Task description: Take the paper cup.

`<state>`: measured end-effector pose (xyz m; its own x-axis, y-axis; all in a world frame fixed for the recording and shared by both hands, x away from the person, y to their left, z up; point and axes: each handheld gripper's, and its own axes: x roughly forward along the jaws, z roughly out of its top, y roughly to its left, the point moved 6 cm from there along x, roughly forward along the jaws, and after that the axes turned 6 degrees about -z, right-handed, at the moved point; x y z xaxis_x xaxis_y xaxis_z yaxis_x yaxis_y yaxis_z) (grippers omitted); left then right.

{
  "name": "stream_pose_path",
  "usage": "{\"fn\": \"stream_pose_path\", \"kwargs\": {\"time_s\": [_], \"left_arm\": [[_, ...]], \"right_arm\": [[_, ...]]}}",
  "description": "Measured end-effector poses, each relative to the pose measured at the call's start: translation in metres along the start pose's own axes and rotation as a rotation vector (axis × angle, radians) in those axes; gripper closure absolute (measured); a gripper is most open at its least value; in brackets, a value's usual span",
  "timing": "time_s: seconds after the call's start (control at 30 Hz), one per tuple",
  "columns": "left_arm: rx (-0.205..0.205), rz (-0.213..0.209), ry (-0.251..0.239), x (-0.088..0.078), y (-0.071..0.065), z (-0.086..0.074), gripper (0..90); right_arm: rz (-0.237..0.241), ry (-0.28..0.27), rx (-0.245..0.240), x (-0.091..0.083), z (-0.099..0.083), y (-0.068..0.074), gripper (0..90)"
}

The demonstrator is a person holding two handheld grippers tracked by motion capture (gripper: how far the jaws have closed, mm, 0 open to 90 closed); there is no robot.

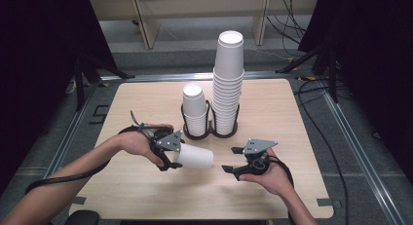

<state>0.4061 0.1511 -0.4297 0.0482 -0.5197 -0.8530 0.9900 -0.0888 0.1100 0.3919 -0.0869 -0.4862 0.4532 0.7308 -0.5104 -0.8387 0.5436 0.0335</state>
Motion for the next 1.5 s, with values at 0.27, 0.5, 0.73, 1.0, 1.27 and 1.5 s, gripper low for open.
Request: {"fn": "stream_pose_path", "kwargs": {"time_s": [0.27,0.5,0.73,1.0,1.27,1.5], "left_arm": [[0.008,-0.007,0.025,-0.002,0.001,0.002,22.4],[0.017,-0.011,0.048,-0.002,0.002,0.003,22.4],[0.025,-0.024,0.072,-0.003,0.001,0.005,22.3],[0.040,-0.032,0.092,-0.002,0.001,0.008,22.2],[0.047,-0.036,0.109,-0.002,0.002,0.009,22.2],[0.045,-0.048,0.117,-0.001,0.001,0.011,22.0]], "right_arm": [[0.004,0.011,-0.022,0.002,0.003,-0.001,23.3],[0.008,0.015,-0.035,0.003,0.006,0.000,23.3],[0.014,0.029,-0.035,0.005,0.008,0.001,23.3],[0.019,0.039,-0.060,0.007,0.011,0.003,23.3],[0.029,0.040,-0.078,0.009,0.016,0.005,23.3],[0.040,0.031,-0.096,0.011,0.021,0.008,23.2]]}}
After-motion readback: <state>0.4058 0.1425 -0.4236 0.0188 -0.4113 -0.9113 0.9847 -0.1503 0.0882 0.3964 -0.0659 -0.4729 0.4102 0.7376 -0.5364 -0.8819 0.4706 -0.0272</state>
